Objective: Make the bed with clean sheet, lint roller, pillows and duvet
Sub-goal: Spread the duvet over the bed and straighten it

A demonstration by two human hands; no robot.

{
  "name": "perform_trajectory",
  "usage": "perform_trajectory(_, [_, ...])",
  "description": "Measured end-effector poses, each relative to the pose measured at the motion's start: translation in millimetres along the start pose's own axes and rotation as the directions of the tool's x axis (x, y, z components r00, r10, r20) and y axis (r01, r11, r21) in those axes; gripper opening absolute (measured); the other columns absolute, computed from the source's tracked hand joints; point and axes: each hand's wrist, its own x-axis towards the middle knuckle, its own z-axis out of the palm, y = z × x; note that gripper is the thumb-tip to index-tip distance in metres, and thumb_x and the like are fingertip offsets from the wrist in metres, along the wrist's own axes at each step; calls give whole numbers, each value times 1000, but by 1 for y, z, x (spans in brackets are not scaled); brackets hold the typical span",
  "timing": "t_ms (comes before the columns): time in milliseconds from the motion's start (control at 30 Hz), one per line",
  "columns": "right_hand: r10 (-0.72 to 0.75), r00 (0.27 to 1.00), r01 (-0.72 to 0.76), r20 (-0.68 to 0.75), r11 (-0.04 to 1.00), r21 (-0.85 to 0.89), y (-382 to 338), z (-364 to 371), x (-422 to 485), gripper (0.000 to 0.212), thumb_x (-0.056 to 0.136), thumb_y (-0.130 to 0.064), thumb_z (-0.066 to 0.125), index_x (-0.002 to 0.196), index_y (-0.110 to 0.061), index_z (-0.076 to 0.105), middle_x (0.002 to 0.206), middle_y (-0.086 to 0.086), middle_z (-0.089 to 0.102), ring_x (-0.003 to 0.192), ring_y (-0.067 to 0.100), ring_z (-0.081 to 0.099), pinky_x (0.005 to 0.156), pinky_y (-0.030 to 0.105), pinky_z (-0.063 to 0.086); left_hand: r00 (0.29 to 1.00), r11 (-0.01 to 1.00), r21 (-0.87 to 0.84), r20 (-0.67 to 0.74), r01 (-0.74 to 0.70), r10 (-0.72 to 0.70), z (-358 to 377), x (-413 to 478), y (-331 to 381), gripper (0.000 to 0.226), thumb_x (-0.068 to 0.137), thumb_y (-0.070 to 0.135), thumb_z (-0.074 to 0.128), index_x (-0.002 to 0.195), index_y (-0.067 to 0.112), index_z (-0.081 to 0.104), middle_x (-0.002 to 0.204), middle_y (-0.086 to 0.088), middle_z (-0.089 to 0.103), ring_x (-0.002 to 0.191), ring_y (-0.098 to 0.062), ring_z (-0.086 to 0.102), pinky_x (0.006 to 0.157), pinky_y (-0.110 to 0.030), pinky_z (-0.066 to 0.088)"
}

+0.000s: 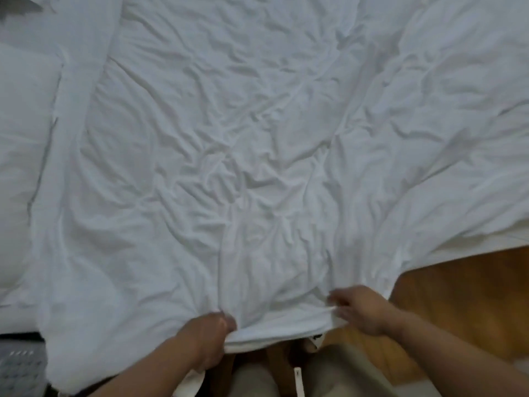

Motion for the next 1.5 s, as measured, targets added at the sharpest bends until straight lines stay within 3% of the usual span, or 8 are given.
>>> perform_trajectory(100, [314,744,-226,-590,949,221,47,-54,6,55,89,-55,55,134,-25,52,133,5,56,122,26,53,105,44,43,905,996,-62,-425,-61,29,-45,18,42,78,79,66,54,148,37,32,149,5,37,138,-21,38,112,-33,35])
perform_trajectory(200, [698,494,-427,-518,714,555,93,-116,3,88,88,-59,62,155,-22,20,159,16,19,143,41,26,114,54,31,868,999,41,-496,-7,26,-92,53,90,102,78,75,55,156,42,-3,165,2,3,151,-25,8,121,-39,16])
perform_trajectory(333, [763,554,-509,-334,627,590,135,-136,20,101,87,-59,65,158,-21,4,151,24,27,131,43,41,104,47,42,891,985,147,-454,90,-13,-119,112,137,105,82,63,58,154,38,-14,159,-2,15,139,-28,31,112,-40,35])
perform_trajectory(467, [602,621,-219,-502,748,626,166,-132,23,29,95,-28,62,115,-10,51,103,14,61,75,20,52,62,30,40,923,983,77,-362,167,-129,-119,133,164,102,78,51,55,156,29,-7,149,-6,25,128,-31,37,105,-40,42])
perform_trajectory(867, [631,693,-255,-349,667,700,276,-92,-80,19,84,-39,73,91,-21,71,91,-12,66,81,8,63,67,18,41,955,966,240,-253,-94,156,-206,221,355,93,85,67,56,157,38,5,166,-1,7,152,-26,6,120,-41,23])
perform_trajectory(1033, [864,274,-115,-422,465,878,349,-184,-78,76,85,-57,65,145,-18,40,143,11,41,129,29,46,109,38,41,889,924,329,-338,-194,307,-248,272,412,87,88,65,55,156,33,13,163,-3,13,149,-26,13,119,-40,25])
perform_trajectory(1233, [968,231,182,-104,62,981,435,-286,-44,107,82,-56,73,158,-23,5,153,12,38,135,35,46,112,41,39,858,912,352,-381,-211,346,-276,338,487,87,75,87,41,148,45,19,147,-1,27,136,-25,30,109,-45,36])
perform_trajectory(1500, [941,201,-58,-274,291,955,500,-263,-115,65,93,-32,70,147,-11,41,134,11,58,125,29,55,91,19,35,838,903,399,-429,-159,337,-317,369,555,66,84,79,26,117,36,63,109,5,55,106,-19,58,92,-35,46])
